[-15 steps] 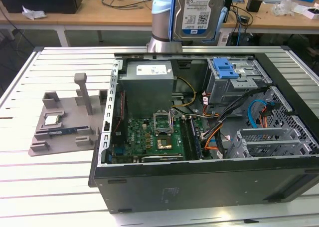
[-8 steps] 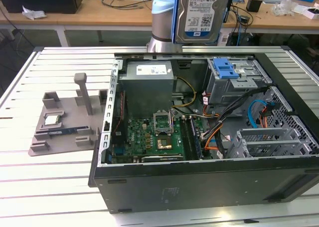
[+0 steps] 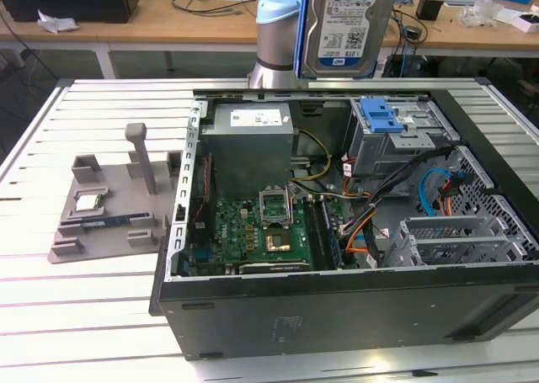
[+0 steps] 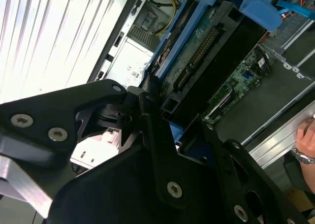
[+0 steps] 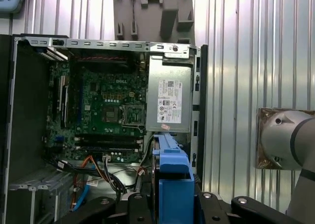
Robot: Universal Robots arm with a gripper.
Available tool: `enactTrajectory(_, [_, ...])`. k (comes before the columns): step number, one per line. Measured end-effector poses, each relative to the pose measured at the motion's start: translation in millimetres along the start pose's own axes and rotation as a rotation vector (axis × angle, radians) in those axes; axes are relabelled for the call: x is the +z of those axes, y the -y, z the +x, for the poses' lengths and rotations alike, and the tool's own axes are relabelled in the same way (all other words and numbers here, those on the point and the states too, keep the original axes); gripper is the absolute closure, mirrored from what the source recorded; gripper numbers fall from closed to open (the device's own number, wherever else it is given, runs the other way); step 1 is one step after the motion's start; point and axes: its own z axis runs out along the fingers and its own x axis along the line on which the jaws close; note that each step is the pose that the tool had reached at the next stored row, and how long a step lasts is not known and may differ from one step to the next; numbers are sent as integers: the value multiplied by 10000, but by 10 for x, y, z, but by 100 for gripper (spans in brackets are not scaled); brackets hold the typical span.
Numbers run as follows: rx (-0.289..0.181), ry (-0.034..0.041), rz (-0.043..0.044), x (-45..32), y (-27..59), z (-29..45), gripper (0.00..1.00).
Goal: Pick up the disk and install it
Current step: 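Pick up the disk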
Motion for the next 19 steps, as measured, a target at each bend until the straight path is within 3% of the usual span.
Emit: enactTrajectory(19, [0,0,0,-5,96,227,63])
